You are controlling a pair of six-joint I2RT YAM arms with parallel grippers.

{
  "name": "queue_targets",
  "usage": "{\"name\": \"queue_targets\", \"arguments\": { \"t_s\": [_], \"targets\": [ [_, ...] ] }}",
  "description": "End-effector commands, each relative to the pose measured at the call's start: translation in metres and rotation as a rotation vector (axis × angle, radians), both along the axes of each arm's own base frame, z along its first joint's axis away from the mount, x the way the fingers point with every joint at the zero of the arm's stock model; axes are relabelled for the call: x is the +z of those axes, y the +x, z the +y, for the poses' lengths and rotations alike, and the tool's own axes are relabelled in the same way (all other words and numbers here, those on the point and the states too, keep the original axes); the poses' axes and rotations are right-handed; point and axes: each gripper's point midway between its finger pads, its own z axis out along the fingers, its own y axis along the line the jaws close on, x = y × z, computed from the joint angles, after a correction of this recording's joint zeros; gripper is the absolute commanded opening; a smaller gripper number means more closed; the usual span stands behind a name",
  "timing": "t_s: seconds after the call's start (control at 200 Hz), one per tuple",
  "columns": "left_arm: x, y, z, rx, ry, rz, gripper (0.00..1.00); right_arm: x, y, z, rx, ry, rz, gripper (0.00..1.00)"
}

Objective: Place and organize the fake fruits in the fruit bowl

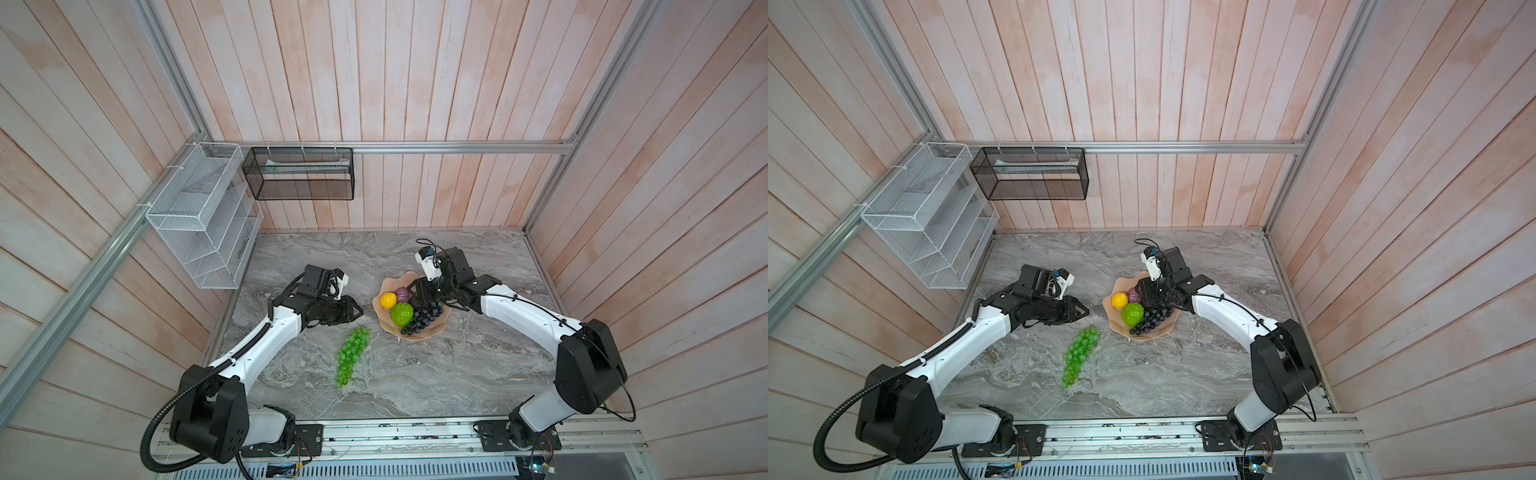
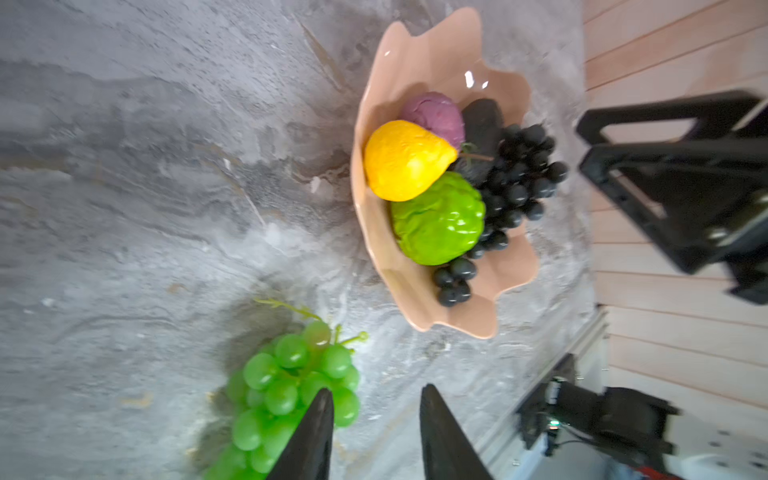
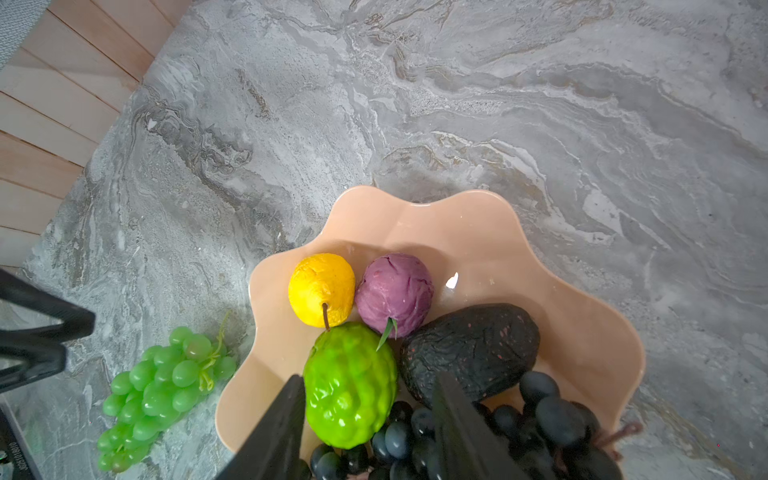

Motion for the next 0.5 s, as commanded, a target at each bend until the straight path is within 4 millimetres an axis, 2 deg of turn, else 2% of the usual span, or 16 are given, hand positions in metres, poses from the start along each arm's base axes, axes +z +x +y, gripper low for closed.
{"name": "queue_targets", "arguments": {
  "t_s": [0.0,0.2,0.495],
  "targets": [
    [-0.01,0.005,0.008,-0.072,0.147,-0.056,0.42,0.006,-0.001,0.001,-0.009,0.009,-0.015,0.5],
    [-0.034,0.002,-0.013,-0.173,0.258,-0.046,0.45,0.003,-0.003,0.0,-0.005,0.004,-0.012,0.5],
    [-0.056,0.01,-0.024,-0.203,0.321,-0.045,0.45,-0.002,-0.006,-0.006,-0.017,-0.011,-0.013,0.5]
  ]
}}
